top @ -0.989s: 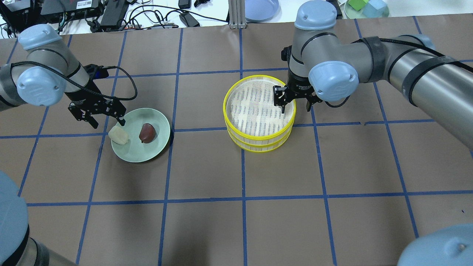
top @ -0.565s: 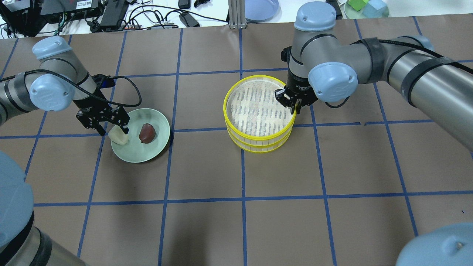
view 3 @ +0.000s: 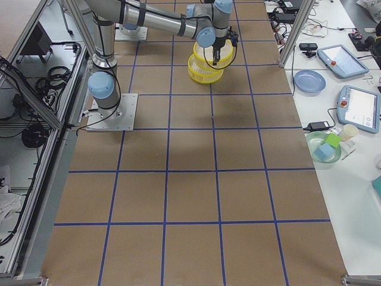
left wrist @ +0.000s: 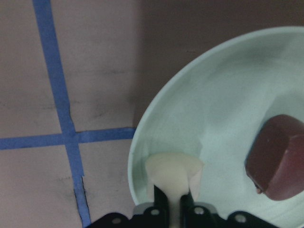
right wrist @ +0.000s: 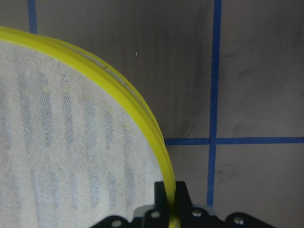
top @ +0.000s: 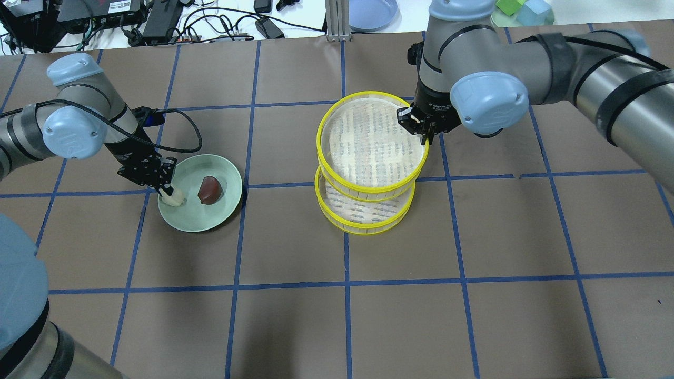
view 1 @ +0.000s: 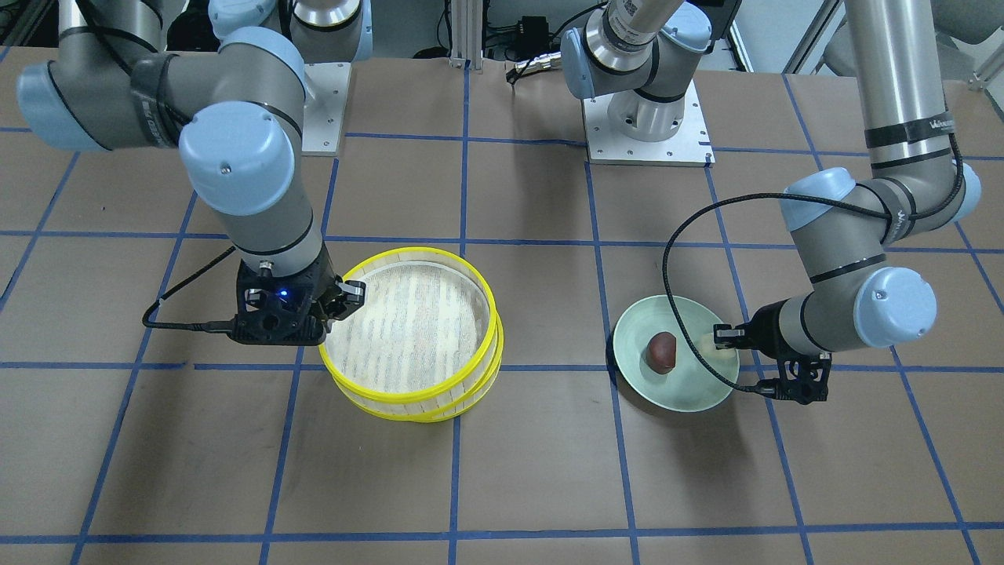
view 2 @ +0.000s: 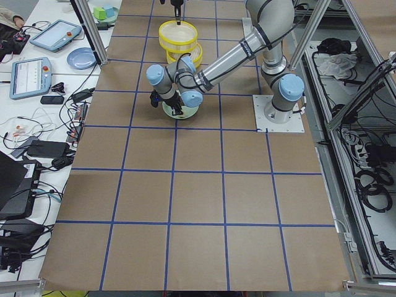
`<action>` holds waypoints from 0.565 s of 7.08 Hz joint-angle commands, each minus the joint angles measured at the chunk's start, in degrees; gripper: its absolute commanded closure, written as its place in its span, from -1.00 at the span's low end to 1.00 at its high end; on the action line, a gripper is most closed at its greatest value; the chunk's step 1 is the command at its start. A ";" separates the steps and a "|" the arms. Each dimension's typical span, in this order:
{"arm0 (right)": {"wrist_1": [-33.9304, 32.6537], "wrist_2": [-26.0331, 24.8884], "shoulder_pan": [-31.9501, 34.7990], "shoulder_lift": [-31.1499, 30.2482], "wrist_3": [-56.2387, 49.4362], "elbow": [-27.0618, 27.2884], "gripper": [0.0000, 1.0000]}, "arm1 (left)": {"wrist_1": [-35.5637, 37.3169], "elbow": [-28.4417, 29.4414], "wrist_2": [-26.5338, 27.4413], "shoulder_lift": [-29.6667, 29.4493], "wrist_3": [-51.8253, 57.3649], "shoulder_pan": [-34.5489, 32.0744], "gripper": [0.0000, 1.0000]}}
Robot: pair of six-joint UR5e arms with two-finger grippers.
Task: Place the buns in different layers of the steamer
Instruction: 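Lift the top tier aside with the right gripper while the left grasps the bun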
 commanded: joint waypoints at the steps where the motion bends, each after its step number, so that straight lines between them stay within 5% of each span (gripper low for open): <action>1: 2.47 -1.22 -4.77 -2.77 -1.77 -0.45 0.95 | 0.31 1.19 -0.25 1.75 0.35 -0.35 1.00; 4: 3.97 -3.23 -14.97 -4.01 -8.71 -0.45 0.95 | -2.57 5.67 -3.50 7.28 -6.72 -6.73 1.00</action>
